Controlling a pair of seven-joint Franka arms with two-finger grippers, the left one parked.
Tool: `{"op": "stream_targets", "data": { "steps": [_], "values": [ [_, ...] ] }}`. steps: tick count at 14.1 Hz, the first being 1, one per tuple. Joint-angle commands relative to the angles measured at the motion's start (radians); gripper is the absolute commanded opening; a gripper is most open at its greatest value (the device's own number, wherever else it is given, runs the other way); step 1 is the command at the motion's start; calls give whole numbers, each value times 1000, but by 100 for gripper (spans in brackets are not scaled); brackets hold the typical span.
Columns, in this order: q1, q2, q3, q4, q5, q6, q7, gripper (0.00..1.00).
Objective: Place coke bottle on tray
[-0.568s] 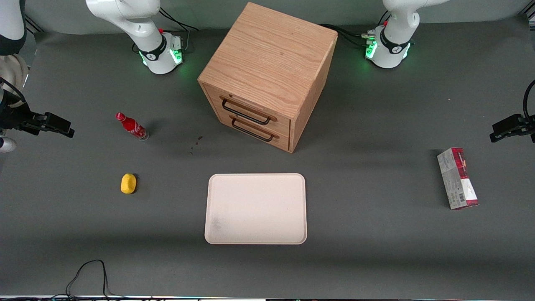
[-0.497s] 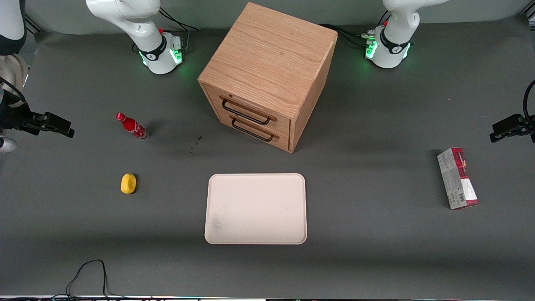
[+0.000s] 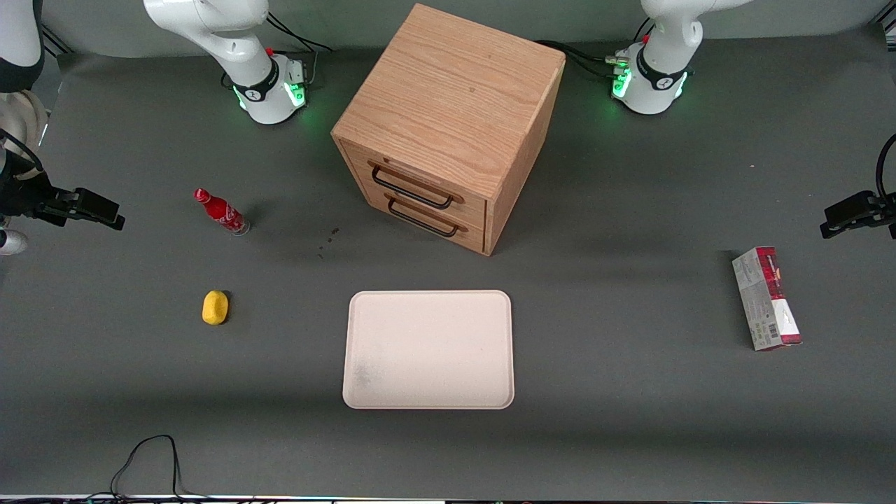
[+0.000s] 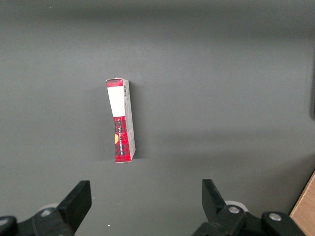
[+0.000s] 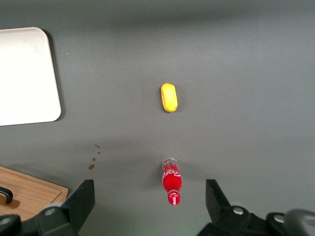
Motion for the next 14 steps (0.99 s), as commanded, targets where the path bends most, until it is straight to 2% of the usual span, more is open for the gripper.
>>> {"op": "stream_targets", "data": {
  "steps": [1, 5, 14],
  "values": [
    [12, -14, -15, -5, 17, -15, -28, 100],
    [14, -86, -17, -64, 17, -44, -42, 100],
    [17, -526, -80, -635, 2, 186, -129, 100]
  ]
}}
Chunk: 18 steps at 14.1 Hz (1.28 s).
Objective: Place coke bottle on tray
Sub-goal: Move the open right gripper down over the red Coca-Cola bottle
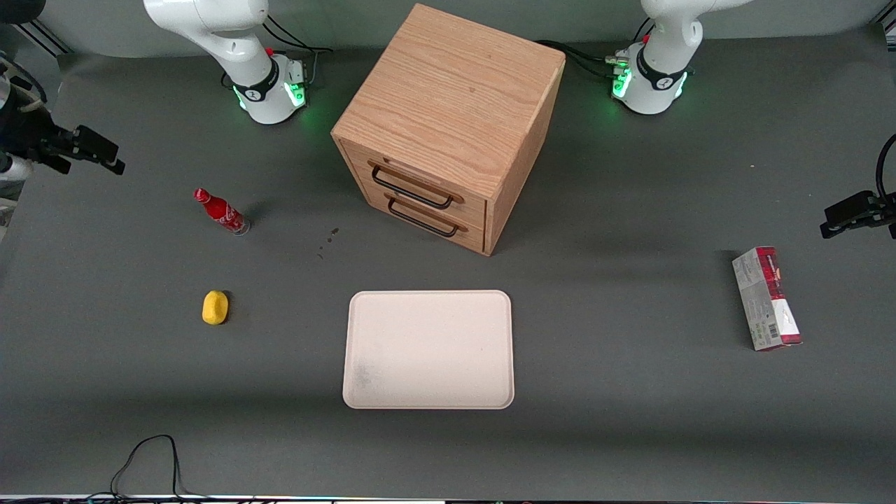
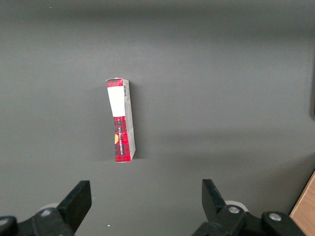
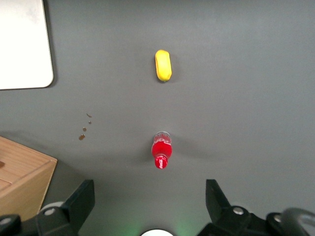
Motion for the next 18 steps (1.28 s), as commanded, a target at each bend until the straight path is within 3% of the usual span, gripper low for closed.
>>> {"op": "stream_targets", "data": {
  "steps": [1, 7, 14, 18],
  "values": [
    [16, -166, -10, -209, 2, 93, -28, 100],
    [14, -177, -12, -278, -12, 110, -68, 100],
    [14, -119, -12, -497, -18, 385, -52, 100],
    [14, -22, -25, -531, -18, 498, -52, 100]
  ]
}}
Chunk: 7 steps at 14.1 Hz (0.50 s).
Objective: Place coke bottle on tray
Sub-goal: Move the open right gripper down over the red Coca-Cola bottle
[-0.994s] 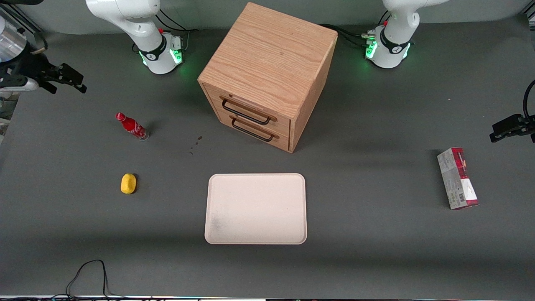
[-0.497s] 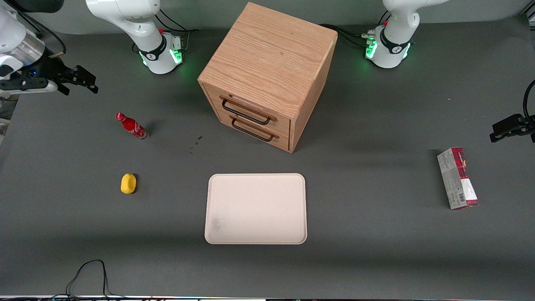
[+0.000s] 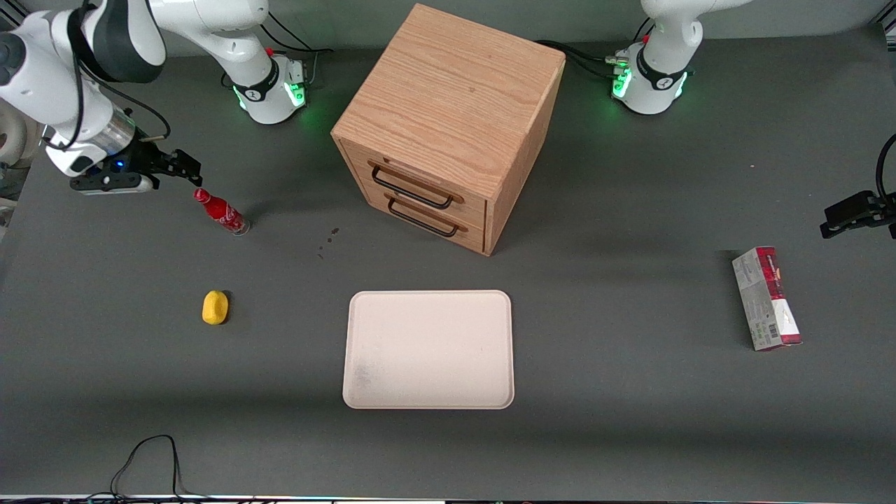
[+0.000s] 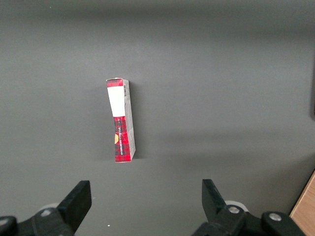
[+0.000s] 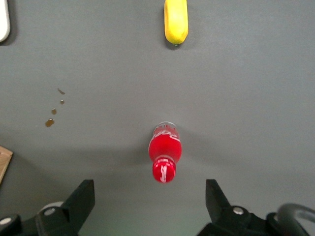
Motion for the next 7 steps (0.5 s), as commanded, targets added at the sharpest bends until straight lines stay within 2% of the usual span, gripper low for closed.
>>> {"op": "stream_targets", "data": {
  "steps": [1, 4, 7],
  "values": [
    [7, 66, -28, -8, -10, 60, -12, 100],
    [7, 78, -32, -77, -9, 143, -12, 100],
    [7, 90, -32, -100, -9, 163, -12, 100]
  ]
}}
